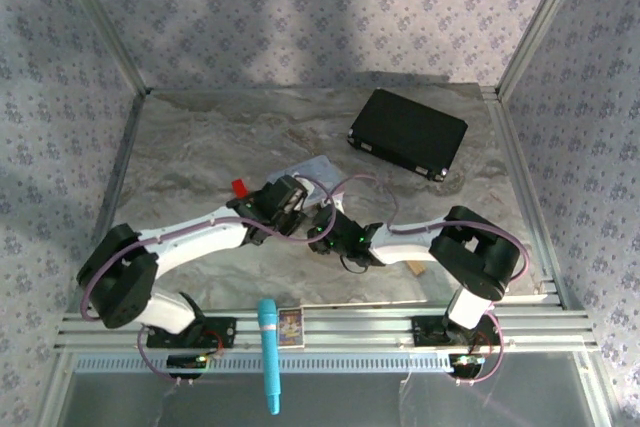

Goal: Unlock a padlock with a key

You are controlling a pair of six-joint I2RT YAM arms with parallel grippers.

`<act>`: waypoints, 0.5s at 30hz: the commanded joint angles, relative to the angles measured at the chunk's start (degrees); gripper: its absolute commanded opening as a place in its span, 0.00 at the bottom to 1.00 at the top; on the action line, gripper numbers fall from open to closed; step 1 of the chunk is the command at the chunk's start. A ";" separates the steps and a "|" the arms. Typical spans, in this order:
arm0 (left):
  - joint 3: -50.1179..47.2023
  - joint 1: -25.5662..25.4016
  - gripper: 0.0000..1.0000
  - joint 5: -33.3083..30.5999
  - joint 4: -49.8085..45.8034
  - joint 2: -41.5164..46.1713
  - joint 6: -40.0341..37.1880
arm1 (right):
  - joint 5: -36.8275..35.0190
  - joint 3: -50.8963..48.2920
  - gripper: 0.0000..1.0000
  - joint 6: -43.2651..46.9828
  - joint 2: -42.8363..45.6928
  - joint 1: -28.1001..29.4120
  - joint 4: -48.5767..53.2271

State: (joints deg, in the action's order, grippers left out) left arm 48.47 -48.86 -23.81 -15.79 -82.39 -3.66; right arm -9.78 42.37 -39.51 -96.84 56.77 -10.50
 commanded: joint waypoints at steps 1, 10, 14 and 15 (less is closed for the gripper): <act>-0.82 -0.25 0.74 0.09 1.99 -1.04 -1.39 | -0.50 -1.16 0.38 -2.30 -3.49 -1.54 -6.66; -2.03 -0.63 0.60 0.46 0.54 -2.34 -1.72 | -0.43 -0.58 0.36 -1.58 -3.39 -3.42 -15.43; -1.49 -0.58 0.56 0.50 -0.37 -3.48 -2.19 | -1.64 0.18 0.37 -0.98 -2.10 -3.64 -14.57; -1.30 -0.62 0.55 0.80 -0.77 -3.72 -2.42 | -2.07 0.43 0.36 -0.93 -1.83 -3.79 -13.93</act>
State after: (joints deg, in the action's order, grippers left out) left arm 46.78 -49.23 -24.95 -14.04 -84.55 -5.34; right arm -8.84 41.08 -41.12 -98.91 53.69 -21.19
